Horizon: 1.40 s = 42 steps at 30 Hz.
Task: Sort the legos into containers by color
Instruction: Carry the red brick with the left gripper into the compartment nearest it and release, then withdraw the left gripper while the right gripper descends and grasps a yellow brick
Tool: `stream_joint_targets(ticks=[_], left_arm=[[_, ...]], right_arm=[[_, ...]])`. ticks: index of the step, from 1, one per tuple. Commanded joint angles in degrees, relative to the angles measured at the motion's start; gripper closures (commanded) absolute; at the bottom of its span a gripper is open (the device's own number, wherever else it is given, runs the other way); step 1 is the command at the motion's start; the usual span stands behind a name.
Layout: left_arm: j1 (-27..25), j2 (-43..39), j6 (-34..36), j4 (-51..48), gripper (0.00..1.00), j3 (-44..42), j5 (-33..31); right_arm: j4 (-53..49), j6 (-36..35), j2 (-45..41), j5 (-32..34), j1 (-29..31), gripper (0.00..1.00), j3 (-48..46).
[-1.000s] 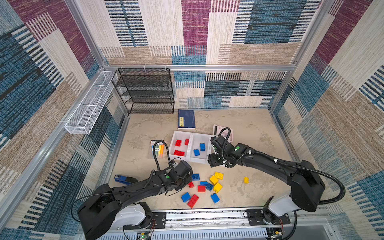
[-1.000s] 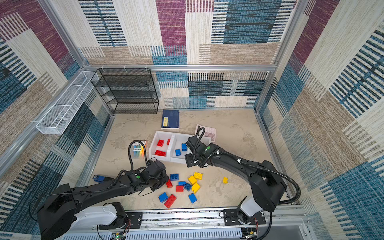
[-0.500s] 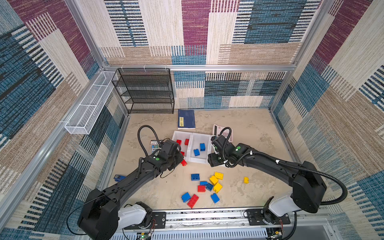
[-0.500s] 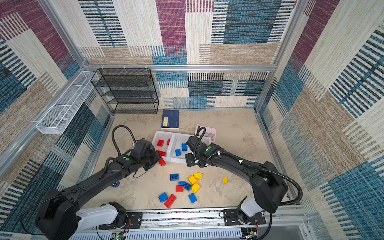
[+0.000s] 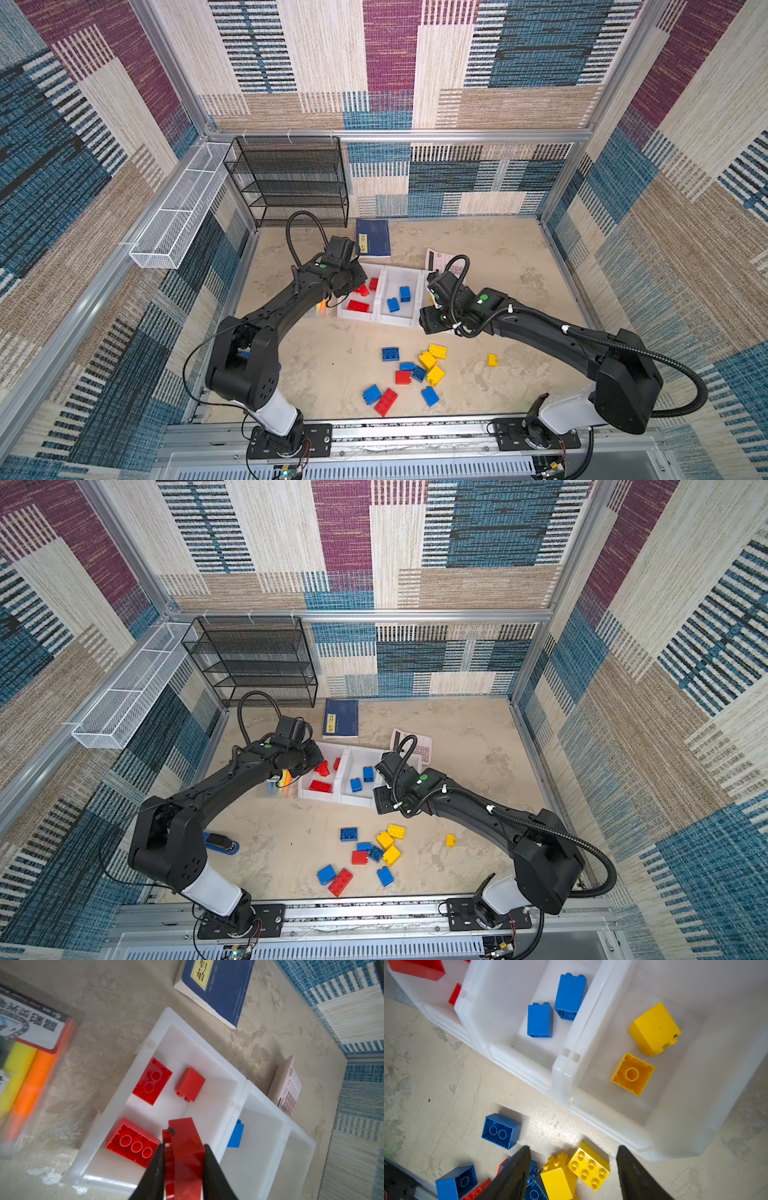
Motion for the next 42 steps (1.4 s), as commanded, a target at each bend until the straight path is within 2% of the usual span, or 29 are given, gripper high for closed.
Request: stream_joint_targets(ticks=[1,4,9,17,23,35,42], left_arm=[[0.14,1.95,4.0,-1.42,0.67,2.05,2.83],[0.25,1.86,4.18,-1.62,0.58,1.98,2.57],[0.22,0.15,4.81,-1.94,0.52,0.39,1.73],[0.38,-6.48,4.85,-1.86,0.52,-5.12,1.55],[0.51,-14.15,3.07,1.37,0.51,-14.67,3.99],[0.47,-27.75,-3.09,3.22,0.5,-28.34,3.75],[0.53,-33.57,-2.09,-0.91,0.49,-31.52,1.93]], right_arm=[[-0.84,0.96,-0.77,1.14,0.16,0.31,-0.07],[-1.16,1.41,-1.31,1.59,0.11,0.31,-0.15],[-1.22,1.75,-1.74,1.78,0.05,0.31,-0.51],[-1.38,2.8,-2.38,1.59,0.11,0.31,-1.59],[-0.79,4.8,-4.37,0.22,0.11,0.31,-5.66],[1.3,12.87,-6.77,-0.91,0.24,0.29,-13.88],[2.38,15.53,-3.92,0.51,0.79,0.27,-12.9]])
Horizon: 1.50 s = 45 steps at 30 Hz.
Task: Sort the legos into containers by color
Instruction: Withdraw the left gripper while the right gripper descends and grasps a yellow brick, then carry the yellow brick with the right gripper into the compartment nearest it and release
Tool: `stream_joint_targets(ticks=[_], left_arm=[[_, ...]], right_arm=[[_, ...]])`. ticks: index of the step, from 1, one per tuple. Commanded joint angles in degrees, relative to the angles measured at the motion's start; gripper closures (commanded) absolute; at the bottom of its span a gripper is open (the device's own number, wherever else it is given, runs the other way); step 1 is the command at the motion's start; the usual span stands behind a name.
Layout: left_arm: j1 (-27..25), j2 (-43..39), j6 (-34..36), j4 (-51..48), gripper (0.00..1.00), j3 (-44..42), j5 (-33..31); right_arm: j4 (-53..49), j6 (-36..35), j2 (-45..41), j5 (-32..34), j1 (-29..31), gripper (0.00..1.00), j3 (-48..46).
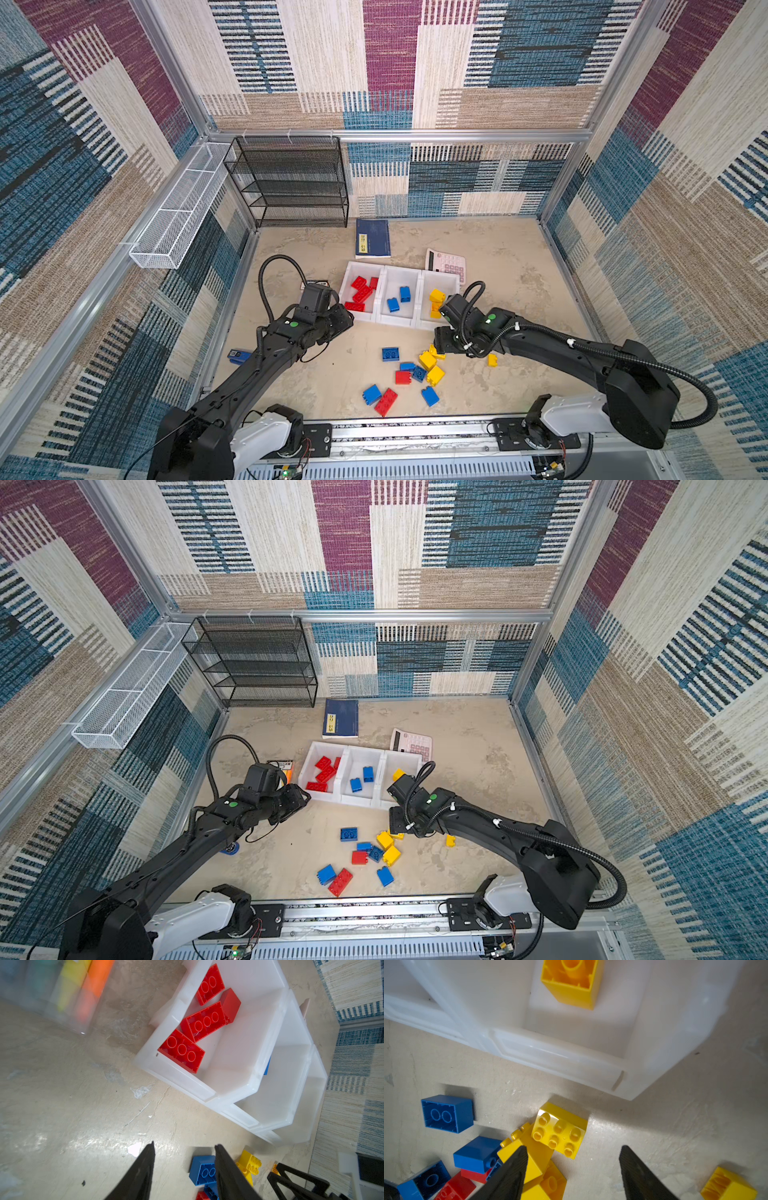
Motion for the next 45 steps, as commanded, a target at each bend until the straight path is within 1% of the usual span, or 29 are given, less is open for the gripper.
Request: stream_joint_targets(ticks=[1,6,12,17,19,27,30,33,35,38,41,45], left_arm=[[0.06,-2.26,-0.32,-1.76,0.5,-1.4,-1.9],[0.1,-4.9,-1.48,-1.29,0.49,-4.16,-1.82],[0.03,-4.85,-1.1,-1.28,0.49,-4.7,-0.9],[0.12,-4.75,-0.77,-1.28,0.49,-5.07,-0.61],[0.04,-4.85,-0.75,-1.18,0.49,-5.5,-0.34],[0.03,-4.84,-1.05,-0.4,0.49,-6.2,-0.15],[0.07,-4.96,-1.06,-0.73,0.49,-6.0,-0.15],[0.03,-5.5,-0.92,-1.4,0.49,-5.84,-0.32],[0.07,-5.99,-1.04,-1.74,0.49,-5.84,-0.58],[0.08,-6.67,-1.35,-2.03,0.49,-6.0,-0.68],[0.07,-7.32,-2.06,-2.07,0.49,-6.58,-0.24],[0.04,-8.35,-2.84,-2.55,0.49,-7.15,0.63]], right_arm=[[2.07,2.49,1.41,1.0,0.4,0.27,0.63],[3.18,3.59,4.31,1.29,1.86,0.28,1.78],[3.12,4.6,8.94,2.37,3.21,0.29,3.56],[2.2,6.1,10.98,3.36,3.38,0.32,3.54],[2.21,6.45,10.92,3.47,3.41,0.34,3.12],[2.89,6.68,9.72,3.04,3.41,0.54,2.39],[2.72,6.48,8.92,3.06,3.41,0.56,2.5],[0.65,5.3,6.84,4.3,3.38,0.56,4.16],[-1.4,3.64,5.23,6.46,3.08,0.56,6.79],[-3.32,-0.62,3.86,7.94,0.58,0.56,11.7],[-3.09,-4.94,4.74,8.48,-2.27,0.56,16.38],[-1.69,-9.14,8.87,8.14,-4.98,0.56,21.31]])
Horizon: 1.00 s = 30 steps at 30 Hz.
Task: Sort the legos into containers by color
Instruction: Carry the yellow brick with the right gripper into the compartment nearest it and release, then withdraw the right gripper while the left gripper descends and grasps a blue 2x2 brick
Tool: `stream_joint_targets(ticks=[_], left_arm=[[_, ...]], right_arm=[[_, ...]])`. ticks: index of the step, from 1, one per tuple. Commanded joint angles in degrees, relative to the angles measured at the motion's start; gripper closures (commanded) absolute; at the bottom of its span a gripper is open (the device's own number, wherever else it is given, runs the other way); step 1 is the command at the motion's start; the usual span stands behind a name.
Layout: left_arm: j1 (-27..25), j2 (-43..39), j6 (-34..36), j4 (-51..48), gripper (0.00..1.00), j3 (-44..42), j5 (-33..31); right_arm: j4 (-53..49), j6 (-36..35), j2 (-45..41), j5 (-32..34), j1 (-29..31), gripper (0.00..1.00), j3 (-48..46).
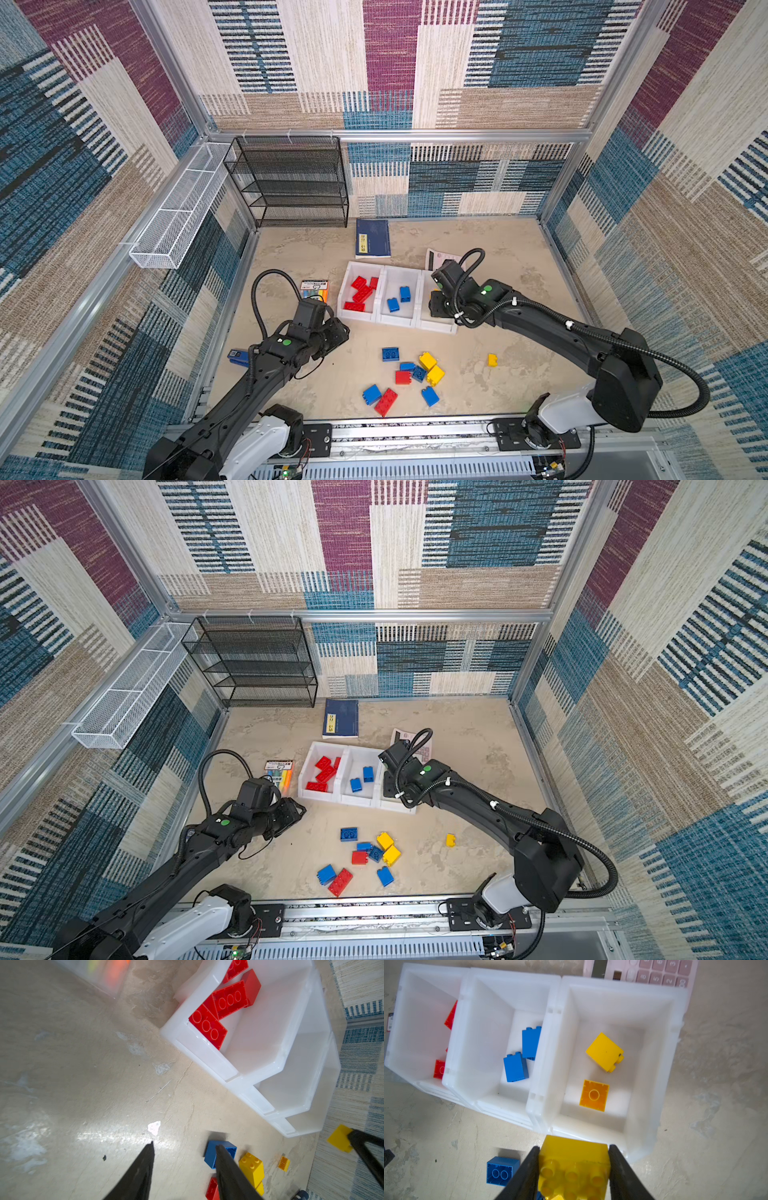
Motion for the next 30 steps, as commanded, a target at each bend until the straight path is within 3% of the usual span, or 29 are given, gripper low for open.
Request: stream_joint_targets(ticks=[1,10,15,18,30], left_arm=[[0.03,-0.94,-1.56,-0.89,0.49,-0.43,0.38],[0.03,-3.41,-2.15,-2.72,0.49,-1.55,0.36],[0.04,-3.86,-2.59,-2.69,0.49,-2.0,0.58],[0.04,-4.09,-2.59,-3.07,0.49,-1.93,0.49],[0.04,-5.24,-2.79,-3.64,0.49,-2.43,0.75]], right_arm=[[1.08,-5.51,3.18,0.39,-1.64,0.56,2.78],[4.22,-7.54,8.96,-2.05,-3.58,0.55,5.25],[4.22,-7.7,9.82,-2.45,-3.6,0.37,5.97],[4.04,-7.61,9.22,-2.08,-3.59,0.33,5.8],[3.78,-7.1,6.7,-2.11,-3.62,0.29,4.5]])
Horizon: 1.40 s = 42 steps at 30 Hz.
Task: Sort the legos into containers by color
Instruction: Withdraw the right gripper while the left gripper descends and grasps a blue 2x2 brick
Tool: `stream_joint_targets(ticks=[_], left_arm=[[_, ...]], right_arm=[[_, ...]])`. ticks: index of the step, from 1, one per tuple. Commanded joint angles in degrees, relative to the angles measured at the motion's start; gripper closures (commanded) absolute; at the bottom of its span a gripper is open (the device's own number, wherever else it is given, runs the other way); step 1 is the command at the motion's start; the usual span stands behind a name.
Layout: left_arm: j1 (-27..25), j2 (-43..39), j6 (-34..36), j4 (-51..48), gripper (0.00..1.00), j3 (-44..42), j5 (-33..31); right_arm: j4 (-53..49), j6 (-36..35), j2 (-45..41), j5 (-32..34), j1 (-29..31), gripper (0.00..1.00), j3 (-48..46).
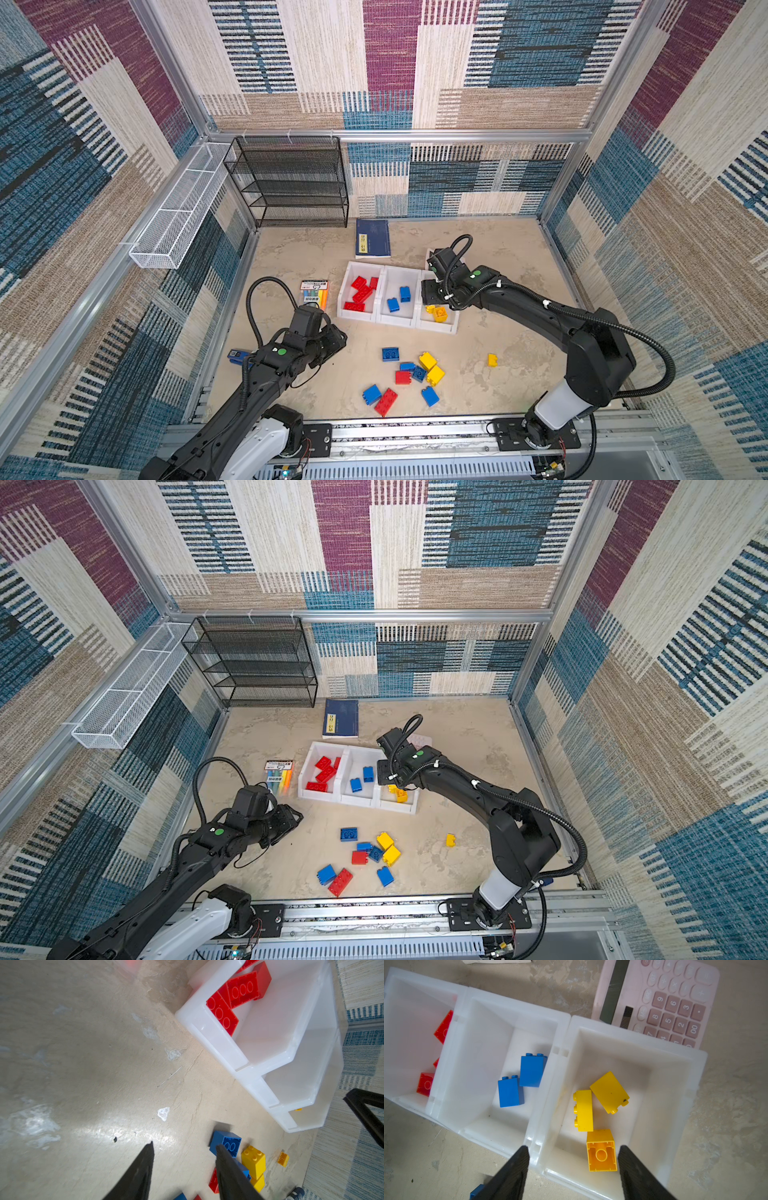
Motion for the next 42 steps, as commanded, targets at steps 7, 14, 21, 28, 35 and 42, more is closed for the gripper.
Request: stream_joint_targets(ticks=[7,14,21,28,35,42], left_arm=[[-0.91,1.42,-0.33,0.49,0.48,0.52,1.94],[-10.72,10.35,0.74,3.44,0.42,5.03,-0.91],[-19.72,23.95,3.05,3.18,0.38,13.02,-3.75],[-24.97,35.03,5.88,-0.63,0.35,20.6,-7.22],[-28.79,43.57,6.24,-3.96,0.34,26.76,-8.61],[-30.09,46.49,6.22,-6.18,0.34,28.46,-9.97]], right_arm=[[0.67,0.48,-2.08,-0.29,-0.1,0.29,-0.88],[1.11,1.89,-5.06,-0.76,-0.03,0.28,-4.29],[1.04,2.98,-7.94,-0.82,-0.06,0.28,-7.64],[1.11,3.69,-10.15,-0.54,-0.06,0.28,-10.25],[1.29,3.87,-10.78,-0.86,-0.06,0.28,-11.21],[1.46,3.78,-11.44,-1.05,-0.16,0.28,-12.35]])
